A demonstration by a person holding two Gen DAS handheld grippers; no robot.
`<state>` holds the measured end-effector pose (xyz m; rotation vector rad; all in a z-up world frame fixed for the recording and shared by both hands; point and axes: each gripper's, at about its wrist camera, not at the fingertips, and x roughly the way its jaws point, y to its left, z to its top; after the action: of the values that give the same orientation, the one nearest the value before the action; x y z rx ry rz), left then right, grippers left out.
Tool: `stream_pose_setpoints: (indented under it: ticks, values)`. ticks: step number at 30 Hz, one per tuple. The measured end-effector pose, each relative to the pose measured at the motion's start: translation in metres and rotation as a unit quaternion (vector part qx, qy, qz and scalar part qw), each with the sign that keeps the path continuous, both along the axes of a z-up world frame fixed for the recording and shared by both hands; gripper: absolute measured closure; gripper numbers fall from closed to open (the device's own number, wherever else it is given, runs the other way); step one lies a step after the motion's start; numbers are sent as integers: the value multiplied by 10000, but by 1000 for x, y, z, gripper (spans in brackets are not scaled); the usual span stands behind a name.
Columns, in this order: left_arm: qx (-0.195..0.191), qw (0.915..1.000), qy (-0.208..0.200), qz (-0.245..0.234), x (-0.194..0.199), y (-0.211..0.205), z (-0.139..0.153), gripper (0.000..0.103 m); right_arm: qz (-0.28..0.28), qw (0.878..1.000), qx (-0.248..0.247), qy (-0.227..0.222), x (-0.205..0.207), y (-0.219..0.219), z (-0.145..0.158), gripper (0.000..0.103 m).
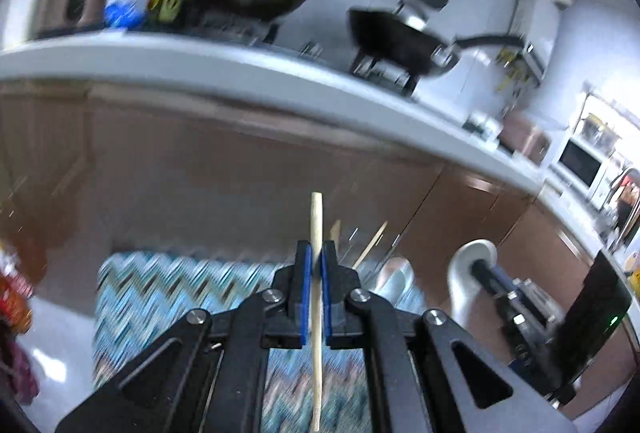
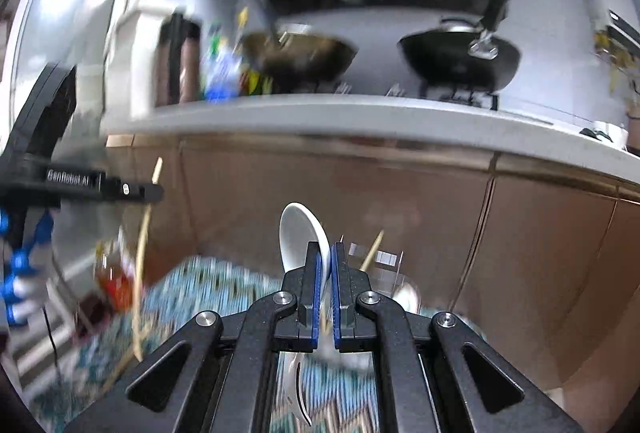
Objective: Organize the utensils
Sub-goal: 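Carry the chopstick and spoon over the utensil holder and open both tools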
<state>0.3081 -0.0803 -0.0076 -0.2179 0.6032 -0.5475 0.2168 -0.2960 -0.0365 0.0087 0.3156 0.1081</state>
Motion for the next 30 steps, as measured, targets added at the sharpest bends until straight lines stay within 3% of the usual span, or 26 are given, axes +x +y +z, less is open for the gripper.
stream_pose_setpoints:
  ticks: [5, 9, 14, 22, 30]
  values:
    - [-576, 9971, -501, 72, 29, -44, 19, 99, -362, 9972, 428, -495, 36, -19, 1, 98]
    - [-720, 9936, -806, 341, 46, -67, 12, 99, -647, 9943, 511, -670, 61, -25, -15, 98]
    - [-542, 9888, -1107, 840, 61, -91, -15, 99, -967, 9916, 580, -631, 89, -32, -49, 98]
    - [-247, 9831, -1337, 1228, 70, -114, -64, 99, -1235, 9886, 672, -531, 85, -30, -93, 98]
    - [-356, 9801, -1404, 1354, 52, -102, -73, 96, -1217, 9887, 710, -506, 65, -28, -99, 83]
